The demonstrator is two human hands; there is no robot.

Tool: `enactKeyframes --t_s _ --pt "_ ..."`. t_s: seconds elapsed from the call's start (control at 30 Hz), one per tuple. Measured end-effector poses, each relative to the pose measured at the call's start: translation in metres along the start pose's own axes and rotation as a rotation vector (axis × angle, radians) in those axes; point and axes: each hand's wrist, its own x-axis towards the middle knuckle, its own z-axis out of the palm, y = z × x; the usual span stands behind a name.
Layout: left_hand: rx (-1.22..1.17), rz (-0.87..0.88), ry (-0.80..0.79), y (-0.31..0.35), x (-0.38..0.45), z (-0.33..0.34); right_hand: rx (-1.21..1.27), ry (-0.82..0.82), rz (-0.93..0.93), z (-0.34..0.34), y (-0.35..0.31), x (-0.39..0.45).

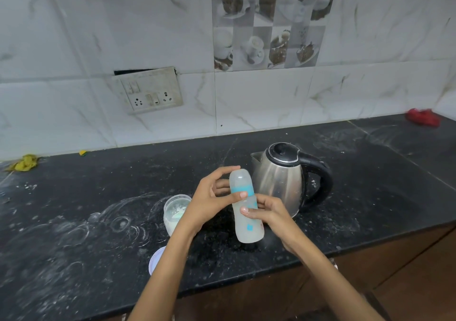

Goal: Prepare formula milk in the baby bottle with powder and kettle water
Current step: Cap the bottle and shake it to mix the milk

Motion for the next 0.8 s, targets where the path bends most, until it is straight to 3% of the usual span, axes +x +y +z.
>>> enactKeyframes --t_s 0.13,0.27,0.43,0.6,0.7,0.8 --pt "0.223 0.018 0.284 -0.001 0.003 0.01 -0.354 0.067 -0.079 0.007 0.008 -0.001" --pt "0.144 -0.016 0.216 -0.003 0.006 0.007 -0.412 0.082 -0.104 0.009 0.006 -0.005" --pt "-0.01 -0.038 0.098 -0.006 0.007 -0.004 -0.243 0.037 -0.034 -0.001 0.002 -0.003" --pt "0.012 0.087 0.094 -0.016 -0.001 0.004 -0.01 -0.031 -0.008 -0.011 0.0 0.001" --pt "0.191 0.091 0.166 -0.041 -0.014 0.008 0.16 -0.087 -0.01 -0.019 0.002 -0.002" --pt "0.582 0.071 0.132 -0.079 -0.029 0.006 0.339 -0.064 -0.024 -0.023 0.002 -0.006"
